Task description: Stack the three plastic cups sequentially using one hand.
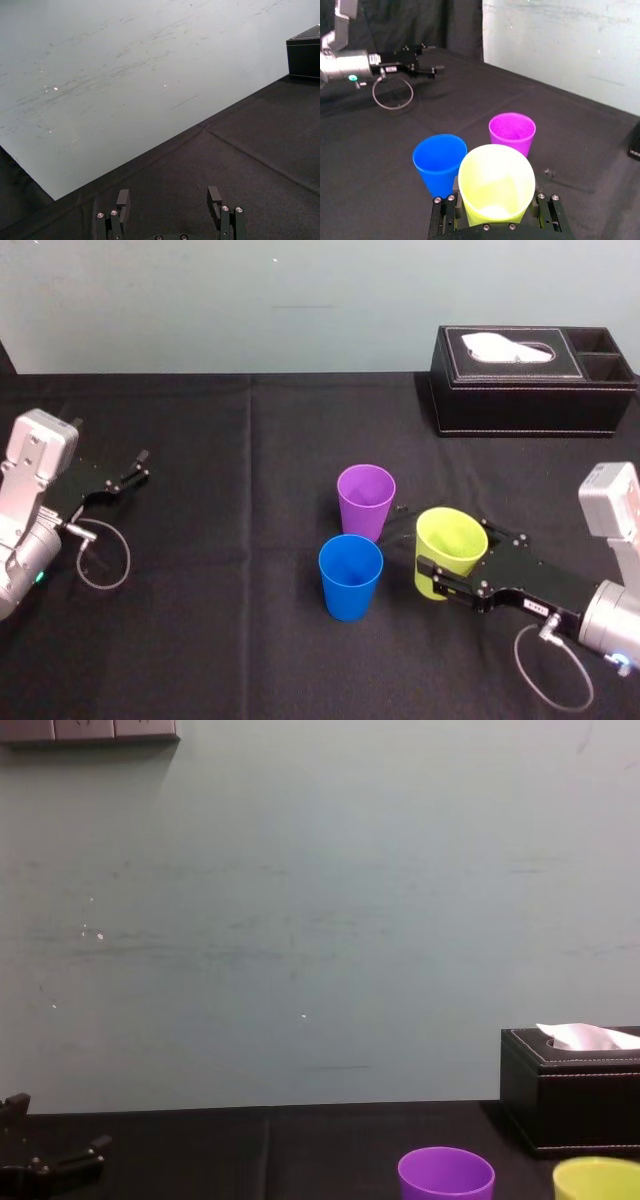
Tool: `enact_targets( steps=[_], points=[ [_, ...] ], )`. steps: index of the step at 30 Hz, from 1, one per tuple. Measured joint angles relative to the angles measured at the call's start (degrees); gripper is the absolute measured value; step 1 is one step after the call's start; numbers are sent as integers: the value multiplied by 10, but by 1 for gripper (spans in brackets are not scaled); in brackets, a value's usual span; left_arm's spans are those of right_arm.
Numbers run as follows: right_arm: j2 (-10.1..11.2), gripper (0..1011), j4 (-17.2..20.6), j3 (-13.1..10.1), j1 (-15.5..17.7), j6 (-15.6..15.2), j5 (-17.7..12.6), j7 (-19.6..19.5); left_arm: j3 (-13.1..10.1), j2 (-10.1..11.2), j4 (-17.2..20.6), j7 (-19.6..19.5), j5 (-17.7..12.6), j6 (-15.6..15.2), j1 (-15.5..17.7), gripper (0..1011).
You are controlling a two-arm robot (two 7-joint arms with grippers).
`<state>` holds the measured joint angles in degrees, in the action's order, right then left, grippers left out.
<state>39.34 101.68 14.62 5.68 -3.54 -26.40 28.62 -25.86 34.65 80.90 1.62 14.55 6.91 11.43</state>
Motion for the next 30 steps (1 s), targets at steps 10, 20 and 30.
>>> enact_targets(
  steps=[10,20,30],
  points=[
    [9,731,34,-4,-24,-30,-16,-5,0,0,0,0,0,0,0,1011],
    [-9,731,10,33,-100,-57,-4,-9,0,0,0,0,0,0,0,1011],
    [-38,731,-39,69,-176,-74,12,-7,0,0,0,0,0,0,0,1011]
  ],
)
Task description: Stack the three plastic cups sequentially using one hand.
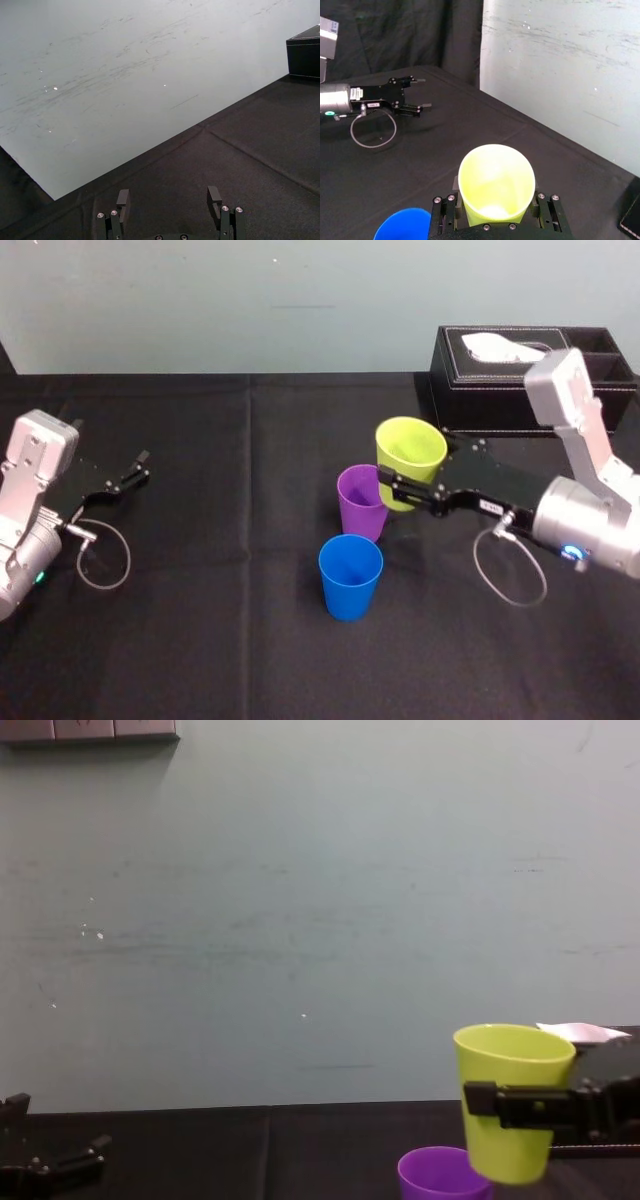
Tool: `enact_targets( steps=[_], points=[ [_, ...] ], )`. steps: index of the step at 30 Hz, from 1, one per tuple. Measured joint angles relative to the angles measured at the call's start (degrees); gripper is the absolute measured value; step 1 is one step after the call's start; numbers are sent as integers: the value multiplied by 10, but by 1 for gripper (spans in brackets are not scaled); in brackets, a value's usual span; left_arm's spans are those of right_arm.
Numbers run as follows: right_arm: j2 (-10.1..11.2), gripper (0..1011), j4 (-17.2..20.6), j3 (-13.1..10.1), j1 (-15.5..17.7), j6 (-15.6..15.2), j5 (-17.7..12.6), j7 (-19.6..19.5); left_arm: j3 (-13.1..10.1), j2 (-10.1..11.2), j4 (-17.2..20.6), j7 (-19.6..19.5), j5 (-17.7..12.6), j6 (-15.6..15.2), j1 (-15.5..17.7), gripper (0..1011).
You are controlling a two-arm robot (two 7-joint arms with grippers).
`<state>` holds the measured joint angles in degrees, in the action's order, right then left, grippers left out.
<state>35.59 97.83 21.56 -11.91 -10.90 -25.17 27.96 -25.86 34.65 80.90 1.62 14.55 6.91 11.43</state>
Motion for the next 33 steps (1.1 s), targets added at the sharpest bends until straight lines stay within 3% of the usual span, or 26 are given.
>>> enact_targets(
  steps=[12,33],
  points=[
    [-27,731,-49,36,-59,-9,13,12,0,0,0,0,0,0,0,1012],
    [-49,731,-98,63,-88,-2,21,22,0,0,0,0,0,0,0,1011]
  ],
)
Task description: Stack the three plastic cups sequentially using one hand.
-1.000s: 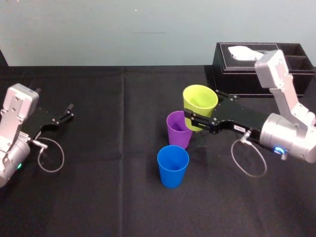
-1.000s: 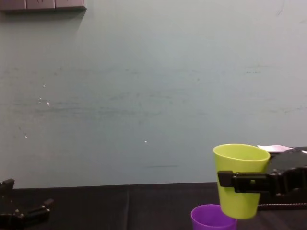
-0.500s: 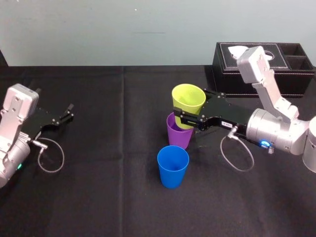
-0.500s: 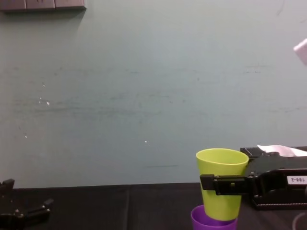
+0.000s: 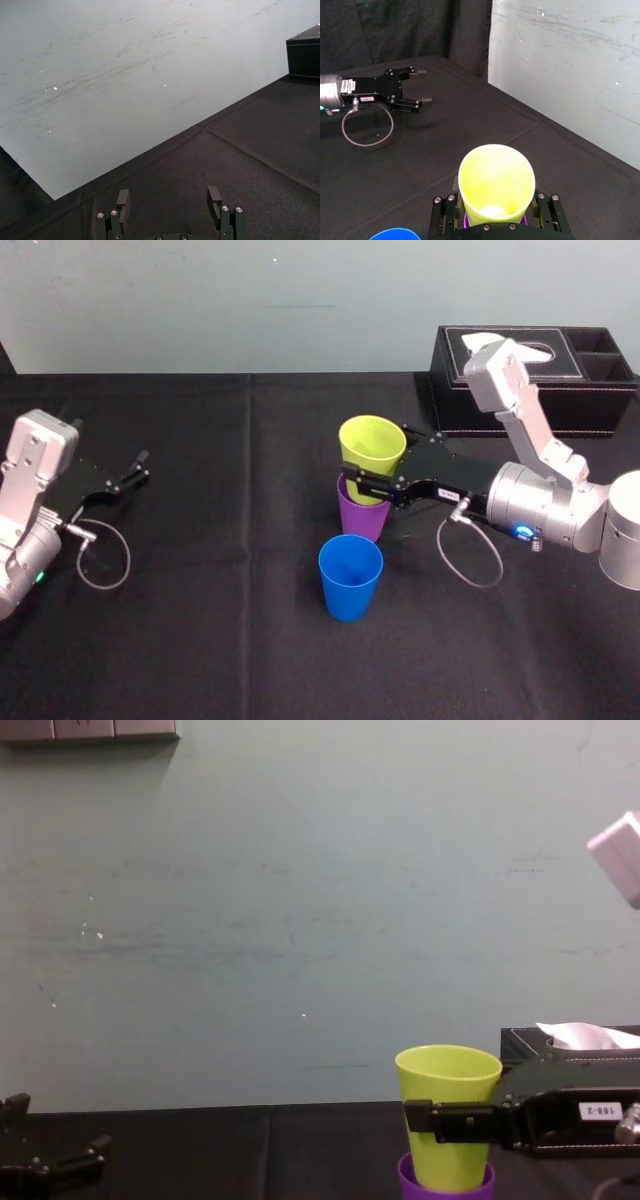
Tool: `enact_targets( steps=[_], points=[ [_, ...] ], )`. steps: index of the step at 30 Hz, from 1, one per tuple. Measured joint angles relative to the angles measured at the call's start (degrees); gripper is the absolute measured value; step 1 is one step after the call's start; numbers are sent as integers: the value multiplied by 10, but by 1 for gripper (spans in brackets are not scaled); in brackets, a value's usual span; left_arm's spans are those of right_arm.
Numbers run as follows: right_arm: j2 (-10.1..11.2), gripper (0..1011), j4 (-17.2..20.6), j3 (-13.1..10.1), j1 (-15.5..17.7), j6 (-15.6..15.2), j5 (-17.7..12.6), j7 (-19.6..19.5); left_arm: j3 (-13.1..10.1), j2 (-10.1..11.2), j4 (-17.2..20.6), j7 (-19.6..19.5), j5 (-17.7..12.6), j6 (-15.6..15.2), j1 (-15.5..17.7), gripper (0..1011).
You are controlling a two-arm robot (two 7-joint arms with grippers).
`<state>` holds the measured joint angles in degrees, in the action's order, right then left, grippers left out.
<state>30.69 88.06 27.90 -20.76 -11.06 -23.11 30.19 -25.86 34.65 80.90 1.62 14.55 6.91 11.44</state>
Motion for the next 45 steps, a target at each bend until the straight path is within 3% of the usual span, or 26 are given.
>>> enact_targets(
  steps=[22,33,45],
  points=[
    [-4,731,-16,6,0,6,2,3,0,0,0,0,0,0,0,1011],
    [-3,993,-15,5,0,6,2,3,0,0,0,0,0,0,0,1011],
    [-3,1003,-15,5,0,5,2,3,0,0,0,0,0,0,0,1011]
  ],
)
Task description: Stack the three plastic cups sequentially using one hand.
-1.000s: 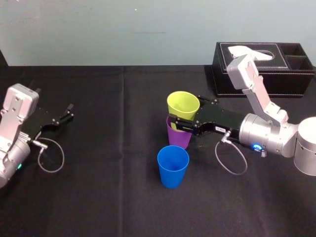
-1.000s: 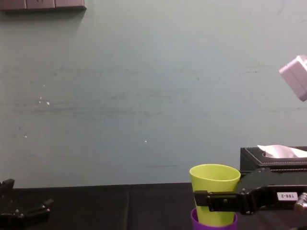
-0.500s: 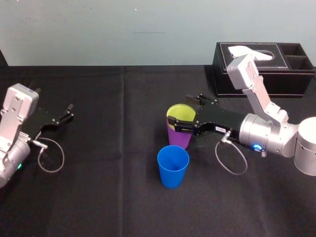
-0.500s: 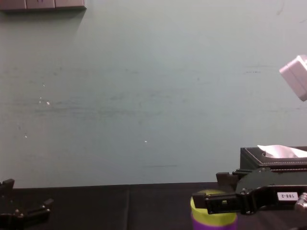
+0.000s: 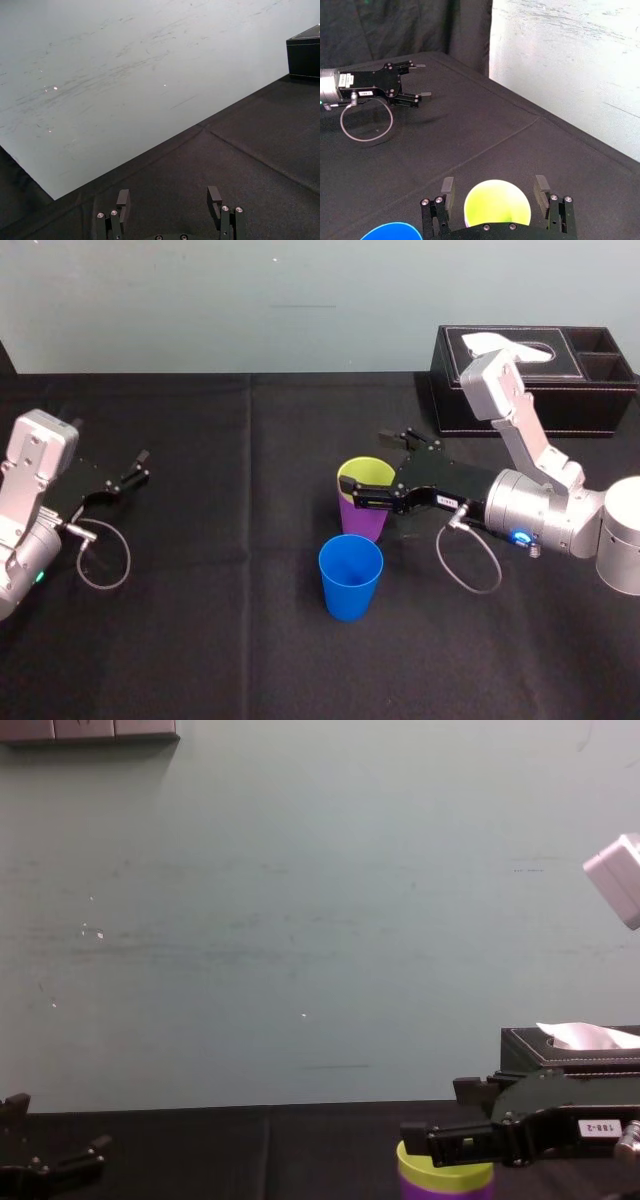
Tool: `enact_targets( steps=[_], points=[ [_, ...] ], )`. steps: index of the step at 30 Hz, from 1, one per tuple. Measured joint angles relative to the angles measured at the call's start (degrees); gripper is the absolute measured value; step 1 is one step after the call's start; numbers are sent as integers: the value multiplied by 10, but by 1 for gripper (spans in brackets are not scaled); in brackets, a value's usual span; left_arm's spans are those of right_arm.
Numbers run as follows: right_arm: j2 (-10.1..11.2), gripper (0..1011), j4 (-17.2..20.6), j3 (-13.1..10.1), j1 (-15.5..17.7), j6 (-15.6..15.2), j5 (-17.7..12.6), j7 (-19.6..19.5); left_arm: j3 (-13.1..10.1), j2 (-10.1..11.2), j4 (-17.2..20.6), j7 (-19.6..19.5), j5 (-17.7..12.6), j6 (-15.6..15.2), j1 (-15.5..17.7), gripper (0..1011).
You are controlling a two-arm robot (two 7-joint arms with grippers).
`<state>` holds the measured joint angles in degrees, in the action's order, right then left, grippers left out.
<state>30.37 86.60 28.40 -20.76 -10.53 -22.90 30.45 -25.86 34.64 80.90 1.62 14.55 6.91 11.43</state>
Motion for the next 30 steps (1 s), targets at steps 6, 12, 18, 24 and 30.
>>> enact_targets(
  steps=[6,12,18,24,30],
  points=[
    [0,1003,0,0,0,0,0,0,0,0,0,0,0,0,0,1011],
    [2,1003,2,-1,2,-2,0,-1,0,0,0,0,0,0,0,1011],
    [16,1003,19,-11,13,-9,-7,-2,0,0,0,0,0,0,0,1011],
    [39,1003,44,-23,38,-8,-29,11,0,0,0,0,0,0,0,1011],
    [73,1003,77,-33,65,1,-48,25,0,0,0,0,0,0,0,1011]
  ],
)
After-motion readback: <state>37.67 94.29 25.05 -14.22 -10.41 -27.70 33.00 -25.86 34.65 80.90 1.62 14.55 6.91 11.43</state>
